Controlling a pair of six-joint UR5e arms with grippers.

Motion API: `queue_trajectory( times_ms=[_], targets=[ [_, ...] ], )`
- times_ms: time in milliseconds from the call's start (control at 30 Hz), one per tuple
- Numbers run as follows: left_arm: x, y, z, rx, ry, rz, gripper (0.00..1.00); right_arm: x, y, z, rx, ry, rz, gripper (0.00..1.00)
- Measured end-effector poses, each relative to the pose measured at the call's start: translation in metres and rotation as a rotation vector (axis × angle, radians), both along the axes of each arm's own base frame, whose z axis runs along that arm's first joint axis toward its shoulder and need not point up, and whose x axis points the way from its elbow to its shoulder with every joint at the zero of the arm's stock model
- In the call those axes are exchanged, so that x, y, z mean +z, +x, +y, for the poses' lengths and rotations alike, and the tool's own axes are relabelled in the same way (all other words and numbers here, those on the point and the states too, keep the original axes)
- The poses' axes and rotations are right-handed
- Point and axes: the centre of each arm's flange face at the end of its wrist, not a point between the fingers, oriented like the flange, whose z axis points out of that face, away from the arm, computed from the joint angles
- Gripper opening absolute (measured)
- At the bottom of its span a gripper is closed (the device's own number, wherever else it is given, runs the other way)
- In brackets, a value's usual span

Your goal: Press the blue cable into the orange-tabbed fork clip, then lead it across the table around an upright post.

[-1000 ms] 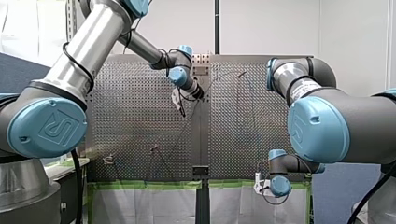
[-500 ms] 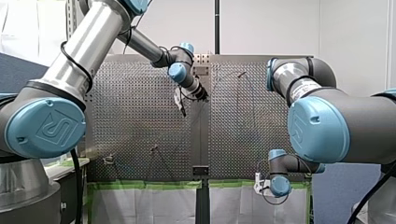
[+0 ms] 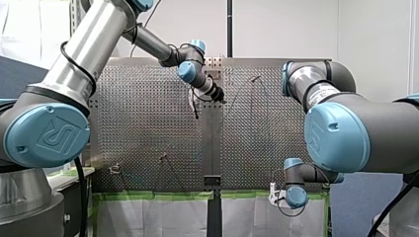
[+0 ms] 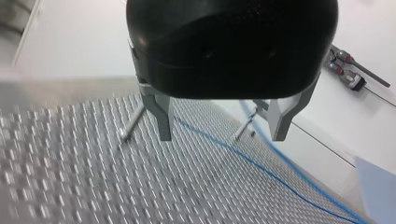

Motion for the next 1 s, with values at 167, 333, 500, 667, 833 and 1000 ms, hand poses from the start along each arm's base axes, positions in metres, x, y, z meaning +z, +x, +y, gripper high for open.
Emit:
queue_trajectory(
  times_ms=[167,333,500,667,833,1000],
  targets=[
    [0.030,-0.014,-0.010,-0.038,-0.008,-0.100,1.00,0.000,0.000,0.000,0.001,-0.001,0.000,0.01],
    [0.045,-0.027,-0.027,-0.068,-0.027,-0.162,1.00,0.000,0.001,0.000,0.001,-0.002,-0.001,0.01],
    [0.066,-0.038,-0.050,-0.085,-0.072,-0.226,1.00,0.000,0.001,0.000,0.003,-0.003,-0.001,0.01],
    [0.090,-0.052,-0.072,-0.117,-0.114,-0.279,1.00,0.000,0.002,0.000,0.003,-0.003,-0.001,0.01],
    [0.105,-0.056,-0.079,-0.132,-0.134,-0.303,1.00,0.000,0.002,0.001,0.005,-0.003,-0.001,0.01],
    [0.106,-0.057,-0.080,-0.138,-0.136,-0.296,1.00,0.000,0.003,0.001,0.007,-0.001,-0.001,0.01]
  ],
)
